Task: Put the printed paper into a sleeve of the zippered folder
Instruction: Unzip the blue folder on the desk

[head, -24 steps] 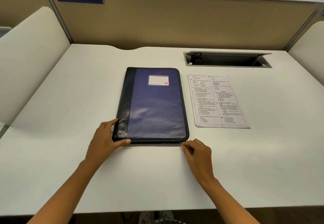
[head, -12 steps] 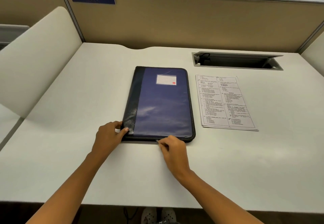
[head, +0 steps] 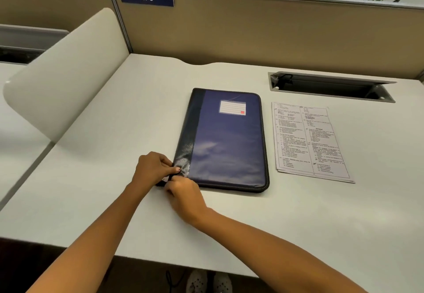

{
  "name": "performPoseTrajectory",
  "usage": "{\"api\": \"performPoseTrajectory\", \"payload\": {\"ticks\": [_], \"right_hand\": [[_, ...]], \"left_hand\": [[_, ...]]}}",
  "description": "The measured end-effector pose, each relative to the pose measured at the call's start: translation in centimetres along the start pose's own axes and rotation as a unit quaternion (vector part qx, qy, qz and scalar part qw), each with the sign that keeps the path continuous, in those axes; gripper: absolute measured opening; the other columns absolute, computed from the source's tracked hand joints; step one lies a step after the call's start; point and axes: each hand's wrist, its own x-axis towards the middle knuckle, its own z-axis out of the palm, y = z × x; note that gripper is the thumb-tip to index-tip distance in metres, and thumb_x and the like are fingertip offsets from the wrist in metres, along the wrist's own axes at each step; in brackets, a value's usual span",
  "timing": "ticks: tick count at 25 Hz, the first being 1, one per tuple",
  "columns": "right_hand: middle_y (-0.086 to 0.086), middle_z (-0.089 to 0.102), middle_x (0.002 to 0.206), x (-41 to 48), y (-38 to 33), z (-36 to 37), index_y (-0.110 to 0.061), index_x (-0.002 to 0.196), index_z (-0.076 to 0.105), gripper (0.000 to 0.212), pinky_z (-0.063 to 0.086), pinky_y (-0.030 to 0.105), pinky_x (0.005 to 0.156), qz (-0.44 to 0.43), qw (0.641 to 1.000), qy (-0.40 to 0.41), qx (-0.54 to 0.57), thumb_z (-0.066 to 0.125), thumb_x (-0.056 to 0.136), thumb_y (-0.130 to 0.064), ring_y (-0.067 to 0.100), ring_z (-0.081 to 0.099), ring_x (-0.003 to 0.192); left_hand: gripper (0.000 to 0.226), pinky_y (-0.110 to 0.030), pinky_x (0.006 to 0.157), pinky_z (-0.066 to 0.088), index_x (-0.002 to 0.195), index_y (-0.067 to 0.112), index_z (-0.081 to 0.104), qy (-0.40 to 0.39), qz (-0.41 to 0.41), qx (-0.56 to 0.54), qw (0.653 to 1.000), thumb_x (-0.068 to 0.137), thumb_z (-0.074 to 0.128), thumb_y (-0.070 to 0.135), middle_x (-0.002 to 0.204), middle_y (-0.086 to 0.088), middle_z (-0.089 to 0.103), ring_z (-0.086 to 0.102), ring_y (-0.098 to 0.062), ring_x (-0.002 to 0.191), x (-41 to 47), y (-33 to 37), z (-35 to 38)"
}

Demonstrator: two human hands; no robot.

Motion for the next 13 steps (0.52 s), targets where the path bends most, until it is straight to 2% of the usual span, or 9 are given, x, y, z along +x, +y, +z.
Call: {"api": "performPoseTrajectory", "payload": {"ticks": [3,6,8,10,13], "right_hand": [[0.026,0.064,0.092,0.7,-0.6,0.4,0.007,0.092,0.066,0.019,0.046,0.041,0.063,0.0,1.0,-0.016,0.001,0.048,0.084,0.004,0.041,0.061,0.081],[0.021,0.064,0.099,0.4,0.4,-0.4,0.002,0.095,0.066,0.019,0.049,0.042,0.067,-0.002,0.999,-0.039,0.011,0.051,0.089,-0.007,0.038,0.06,0.088],[0.015,0.065,0.1,-0.8,1.4,-1.5,-0.002,0.097,0.067,0.02,0.048,0.039,0.073,0.007,0.998,-0.039,0.048,0.053,0.092,-0.016,0.032,0.06,0.089],[0.012,0.065,0.095,-2.6,2.5,-3.0,-0.005,0.097,0.067,0.018,0.043,0.028,0.076,0.042,0.995,0.01,0.088,0.052,0.094,-0.015,0.027,0.059,0.087],[0.006,0.06,0.1,-5.6,4.9,-5.5,-0.009,0.104,0.065,0.018,0.035,0.012,0.082,0.158,0.965,0.193,0.083,0.056,0.089,-0.004,0.02,0.053,0.094]], "left_hand": [[0.031,-0.028,0.064,0.057,0.083,0.014,0.076,-0.004,0.001,0.017,1.0,0.063,0.087,0.033,0.079,-0.008,0.074,0.067,-0.02,0.072,0.2,0.0,-0.1],[0.026,-0.023,0.062,0.05,0.083,0.015,0.073,-0.015,-0.02,-0.018,1.0,0.066,0.085,0.032,0.076,-0.004,0.072,0.068,-0.02,0.081,0.0,-0.4,0.0],[0.026,-0.026,0.068,0.048,0.09,0.014,0.071,-0.006,-0.01,-0.018,1.0,0.073,0.081,0.03,0.084,-0.004,0.072,0.067,-0.022,0.089,-0.6,-0.4,0.5],[0.038,-0.031,0.079,0.05,0.11,0.013,0.065,0.04,0.039,0.001,0.998,0.078,0.075,0.029,0.107,-0.005,0.07,0.065,-0.023,0.094,-1.8,-0.4,1.3],[0.059,-0.032,0.091,0.047,0.134,0.02,0.048,0.09,0.142,0.016,0.986,0.082,0.07,0.036,0.134,0.003,0.055,0.055,-0.018,0.118,-4.3,-0.3,3.0]]}}
